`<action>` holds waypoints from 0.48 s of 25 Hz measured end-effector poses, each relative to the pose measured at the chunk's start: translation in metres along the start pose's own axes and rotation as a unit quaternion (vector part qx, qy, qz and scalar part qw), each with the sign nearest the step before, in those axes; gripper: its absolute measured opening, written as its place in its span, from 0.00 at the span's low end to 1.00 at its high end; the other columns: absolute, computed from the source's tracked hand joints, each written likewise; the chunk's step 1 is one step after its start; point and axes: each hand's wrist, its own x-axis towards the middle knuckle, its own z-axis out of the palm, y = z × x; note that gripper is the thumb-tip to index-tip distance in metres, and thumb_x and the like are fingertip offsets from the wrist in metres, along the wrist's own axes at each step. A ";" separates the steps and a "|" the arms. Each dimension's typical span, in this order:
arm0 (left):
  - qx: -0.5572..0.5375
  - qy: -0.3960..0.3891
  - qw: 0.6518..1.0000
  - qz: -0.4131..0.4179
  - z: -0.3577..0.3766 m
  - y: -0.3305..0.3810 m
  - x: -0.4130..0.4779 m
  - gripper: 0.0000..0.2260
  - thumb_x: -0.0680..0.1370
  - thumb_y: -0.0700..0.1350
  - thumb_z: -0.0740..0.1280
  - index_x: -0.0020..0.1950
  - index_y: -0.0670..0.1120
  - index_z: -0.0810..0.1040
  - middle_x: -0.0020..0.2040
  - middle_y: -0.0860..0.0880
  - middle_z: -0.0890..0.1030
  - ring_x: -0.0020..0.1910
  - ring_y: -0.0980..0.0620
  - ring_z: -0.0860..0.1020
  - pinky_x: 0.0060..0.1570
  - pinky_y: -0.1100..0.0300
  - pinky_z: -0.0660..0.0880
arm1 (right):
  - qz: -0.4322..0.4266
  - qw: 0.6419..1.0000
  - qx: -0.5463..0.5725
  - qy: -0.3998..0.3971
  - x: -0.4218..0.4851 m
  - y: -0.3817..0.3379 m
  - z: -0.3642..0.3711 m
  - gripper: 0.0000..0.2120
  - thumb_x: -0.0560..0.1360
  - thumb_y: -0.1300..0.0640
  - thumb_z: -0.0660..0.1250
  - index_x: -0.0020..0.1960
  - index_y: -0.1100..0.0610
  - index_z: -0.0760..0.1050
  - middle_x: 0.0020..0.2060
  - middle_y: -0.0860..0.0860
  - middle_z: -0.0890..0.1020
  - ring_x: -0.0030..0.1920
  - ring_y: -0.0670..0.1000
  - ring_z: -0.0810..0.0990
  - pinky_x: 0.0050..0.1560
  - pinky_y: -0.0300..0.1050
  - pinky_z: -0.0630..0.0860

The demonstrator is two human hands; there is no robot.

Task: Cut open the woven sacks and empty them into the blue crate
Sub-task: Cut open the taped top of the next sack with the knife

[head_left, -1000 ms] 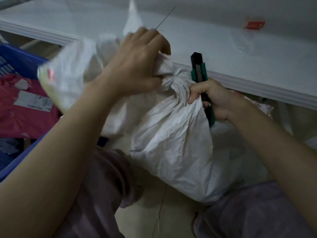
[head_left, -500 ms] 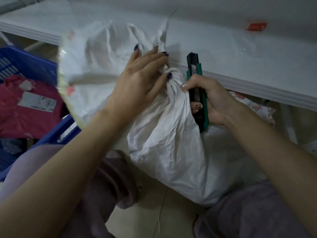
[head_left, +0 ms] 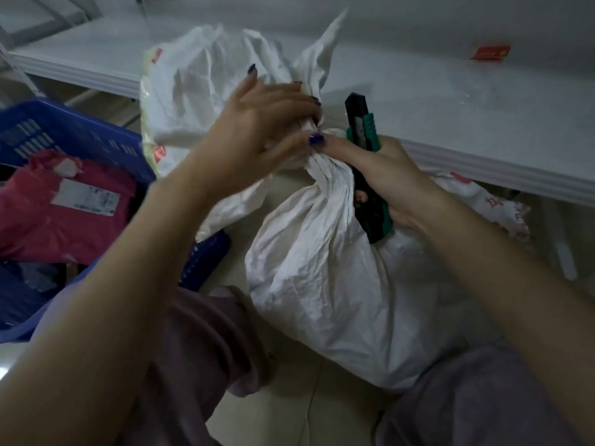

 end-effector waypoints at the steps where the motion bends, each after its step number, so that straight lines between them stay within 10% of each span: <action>1: 0.010 -0.015 1.000 0.013 -0.007 -0.007 0.002 0.24 0.77 0.59 0.57 0.66 0.45 0.74 0.65 0.47 0.75 0.68 0.53 0.66 0.72 0.45 0.54 | 0.000 1.000 -0.003 -0.007 -0.001 0.001 0.000 0.15 0.69 0.47 0.74 0.37 0.57 0.74 0.28 0.55 0.72 0.25 0.51 0.68 0.26 0.39 0.65; 7: -0.004 -0.050 0.996 0.073 -0.005 -0.018 -0.001 0.24 0.78 0.60 0.55 0.62 0.45 0.78 0.60 0.46 0.79 0.65 0.44 0.73 0.64 0.49 0.65 | 0.000 0.999 -0.032 -0.011 -0.005 0.007 -0.007 0.27 0.59 0.47 0.80 0.48 0.65 0.80 0.44 0.59 0.84 0.46 0.55 0.83 0.50 0.50 0.78; 12: 0.049 0.104 0.990 0.078 0.011 -0.001 0.000 0.19 0.80 0.54 0.57 0.42 0.42 0.79 0.39 0.49 0.80 0.48 0.46 0.76 0.51 0.53 0.65 | -0.010 0.999 -0.010 -0.052 -0.006 0.003 -0.019 0.17 0.56 0.51 0.76 0.41 0.57 0.80 0.36 0.51 0.84 0.38 0.49 0.83 0.41 0.42 0.79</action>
